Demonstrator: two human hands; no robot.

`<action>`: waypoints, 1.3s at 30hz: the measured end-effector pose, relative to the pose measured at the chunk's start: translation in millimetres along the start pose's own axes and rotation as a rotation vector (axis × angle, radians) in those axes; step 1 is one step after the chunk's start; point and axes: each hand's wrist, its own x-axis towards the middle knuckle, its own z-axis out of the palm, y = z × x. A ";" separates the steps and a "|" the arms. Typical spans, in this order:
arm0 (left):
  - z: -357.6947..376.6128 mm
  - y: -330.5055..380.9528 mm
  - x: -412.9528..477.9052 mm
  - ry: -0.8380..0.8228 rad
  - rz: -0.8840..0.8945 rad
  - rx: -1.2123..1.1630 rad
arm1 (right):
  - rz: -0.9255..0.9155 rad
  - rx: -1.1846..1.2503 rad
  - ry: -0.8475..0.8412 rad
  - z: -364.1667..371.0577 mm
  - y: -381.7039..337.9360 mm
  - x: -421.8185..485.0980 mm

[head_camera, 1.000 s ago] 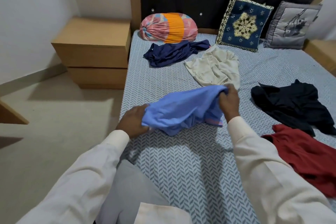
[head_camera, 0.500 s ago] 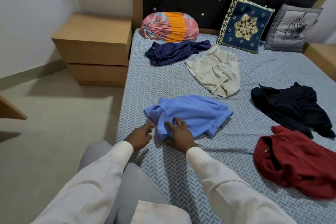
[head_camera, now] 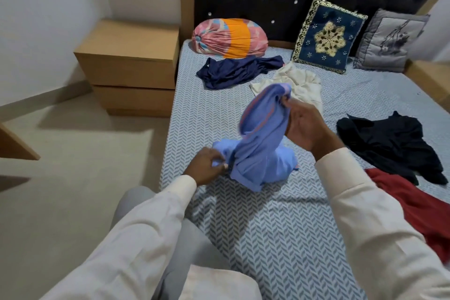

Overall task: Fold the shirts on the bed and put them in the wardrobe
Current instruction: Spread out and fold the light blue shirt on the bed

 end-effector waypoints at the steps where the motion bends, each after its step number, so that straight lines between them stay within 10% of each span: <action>1: 2.2 6.9 0.2 -0.046 0.006 -0.020 | -0.021 0.008 0.016 -3.3 -8.0 -1.1; 14: 42.0 41.8 -12.7 -0.268 0.084 0.051 | 0.007 0.131 0.164 -0.7 14.4 -4.7; 18: -2.4 26.1 -1.1 -0.211 -0.005 -0.373 | -0.137 0.165 0.253 -15.2 -9.7 -2.4; 23: -94.6 15.2 4.2 -0.549 -0.091 -0.306 | -0.204 -0.115 0.482 -93.7 -17.3 -10.8; 27: -104.9 -37.6 18.5 -0.097 -0.324 0.182 | -0.051 -0.447 0.779 -176.6 44.6 -12.9; 31: -83.1 -39.3 3.8 0.207 -0.277 0.088 | 0.369 -0.962 1.048 -181.5 104.4 -29.5; 36: -24.5 -7.4 -16.8 -0.104 -0.070 0.036 | 0.197 -1.149 0.435 -118.4 160.1 -15.2; 39: -2.2 -16.2 -26.4 -0.200 -0.239 0.478 | 0.142 -1.157 0.233 -81.3 181.6 3.7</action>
